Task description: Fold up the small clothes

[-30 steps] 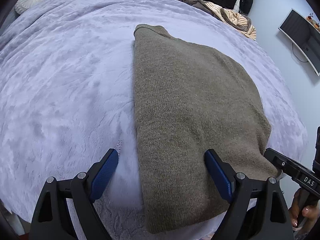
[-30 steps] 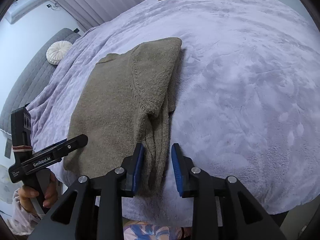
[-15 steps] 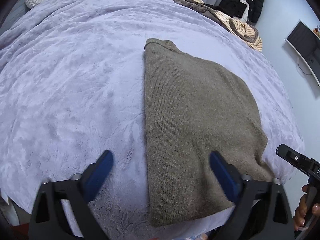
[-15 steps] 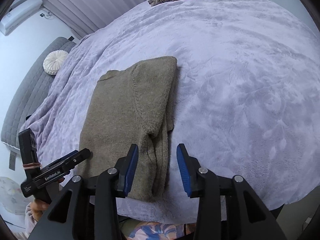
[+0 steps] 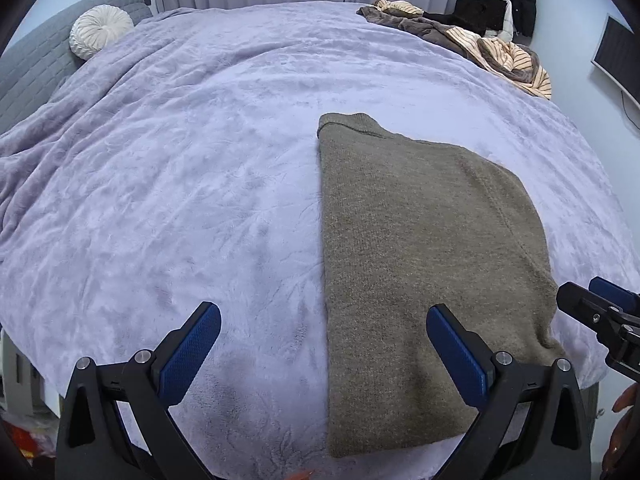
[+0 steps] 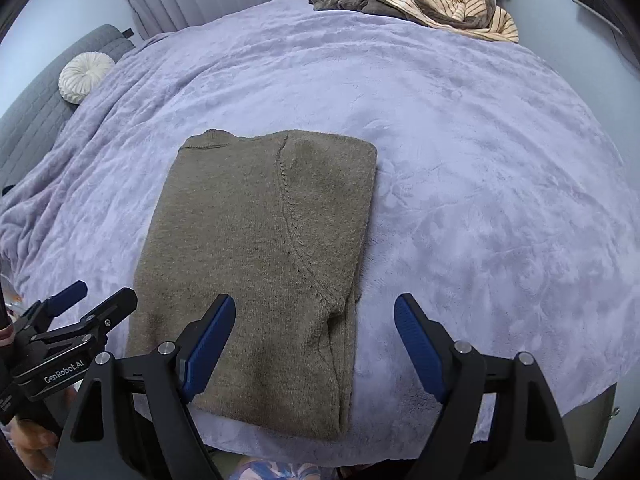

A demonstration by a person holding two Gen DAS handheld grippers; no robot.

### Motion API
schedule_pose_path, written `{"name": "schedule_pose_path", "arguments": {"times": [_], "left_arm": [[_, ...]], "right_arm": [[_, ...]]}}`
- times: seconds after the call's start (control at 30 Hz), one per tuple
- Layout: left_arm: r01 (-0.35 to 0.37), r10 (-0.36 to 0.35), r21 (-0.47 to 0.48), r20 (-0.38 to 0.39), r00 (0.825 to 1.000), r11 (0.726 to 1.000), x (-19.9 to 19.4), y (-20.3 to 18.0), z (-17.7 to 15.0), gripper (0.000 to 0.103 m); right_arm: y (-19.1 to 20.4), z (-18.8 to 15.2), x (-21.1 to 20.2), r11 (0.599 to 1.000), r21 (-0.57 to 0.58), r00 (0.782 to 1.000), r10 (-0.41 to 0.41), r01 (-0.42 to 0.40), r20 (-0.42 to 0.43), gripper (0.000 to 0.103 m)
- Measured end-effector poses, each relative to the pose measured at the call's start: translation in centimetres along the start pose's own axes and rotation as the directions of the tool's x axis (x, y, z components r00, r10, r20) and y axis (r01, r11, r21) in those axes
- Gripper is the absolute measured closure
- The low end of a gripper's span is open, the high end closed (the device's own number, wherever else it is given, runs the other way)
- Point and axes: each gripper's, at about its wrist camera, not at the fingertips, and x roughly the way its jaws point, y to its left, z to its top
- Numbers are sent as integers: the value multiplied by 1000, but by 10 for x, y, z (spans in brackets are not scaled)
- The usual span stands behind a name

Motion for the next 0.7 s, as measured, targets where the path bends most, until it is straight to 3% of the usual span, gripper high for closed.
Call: {"name": "schedule_pose_path", "arguments": {"times": [0.23, 0.43, 0.7], "left_arm": [[-33, 33, -4, 17, 999, 999, -3, -1, 3, 0], [11, -11, -5, -14, 1000, 1000, -1, -6, 2, 0], [-16, 17, 26, -15, 1000, 1000, 0, -15, 0, 0]], "right_arm": [[4, 1, 6, 999, 12, 999, -36, 36, -24, 19], [2, -1, 10, 998, 18, 998, -58, 59, -27, 19], [2, -2, 12, 996, 12, 996, -86, 86, -25, 19]]}}
